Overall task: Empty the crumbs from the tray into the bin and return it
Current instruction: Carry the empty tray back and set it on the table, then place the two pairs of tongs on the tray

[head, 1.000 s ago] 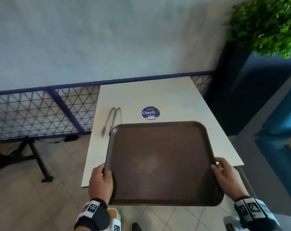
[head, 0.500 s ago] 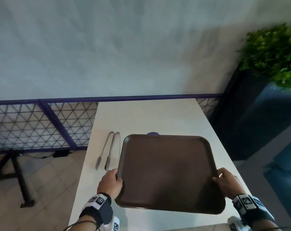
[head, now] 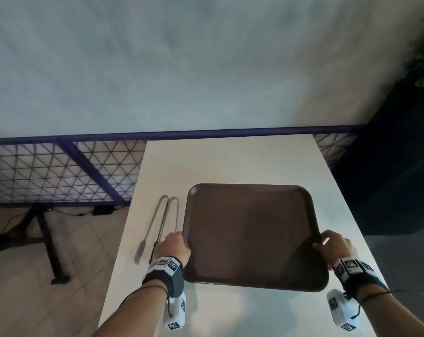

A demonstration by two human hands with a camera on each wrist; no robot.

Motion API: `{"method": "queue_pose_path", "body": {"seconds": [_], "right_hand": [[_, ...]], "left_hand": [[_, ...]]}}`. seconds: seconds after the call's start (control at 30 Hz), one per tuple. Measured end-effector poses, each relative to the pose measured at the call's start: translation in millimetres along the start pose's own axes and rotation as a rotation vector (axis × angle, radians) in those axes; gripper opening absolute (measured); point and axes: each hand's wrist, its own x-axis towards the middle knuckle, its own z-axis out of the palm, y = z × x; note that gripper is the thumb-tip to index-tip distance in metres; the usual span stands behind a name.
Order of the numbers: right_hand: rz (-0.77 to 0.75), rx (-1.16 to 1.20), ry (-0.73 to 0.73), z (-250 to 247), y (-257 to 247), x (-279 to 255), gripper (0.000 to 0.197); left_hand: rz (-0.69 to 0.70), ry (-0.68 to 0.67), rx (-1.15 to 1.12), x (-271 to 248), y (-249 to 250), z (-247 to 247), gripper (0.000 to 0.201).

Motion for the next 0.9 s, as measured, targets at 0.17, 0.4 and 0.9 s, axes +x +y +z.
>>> {"method": "queue_pose_path", "body": {"seconds": [0.17, 0.4, 0.9], "right_hand": [[-0.043, -0.049, -0.030, -0.6, -12.2, 40.0, 0.011], [-0.065, -0.131, -0.083, 2.0, -12.8, 70.9, 0.014], [-0.300, 0.096, -0.111, 5.9, -121.8, -16.3, 0.033]], "left_hand": [[-0.096, -0.014, 0.059, 19.5, 23.8, 3.6, 0.023], [-0.152, -0.024, 0.043, 29.3, 40.6, 21.6, 0.024], [-0.124, 0.302, -0.254, 5.3, -33.1, -54.1, 0.028]]}}
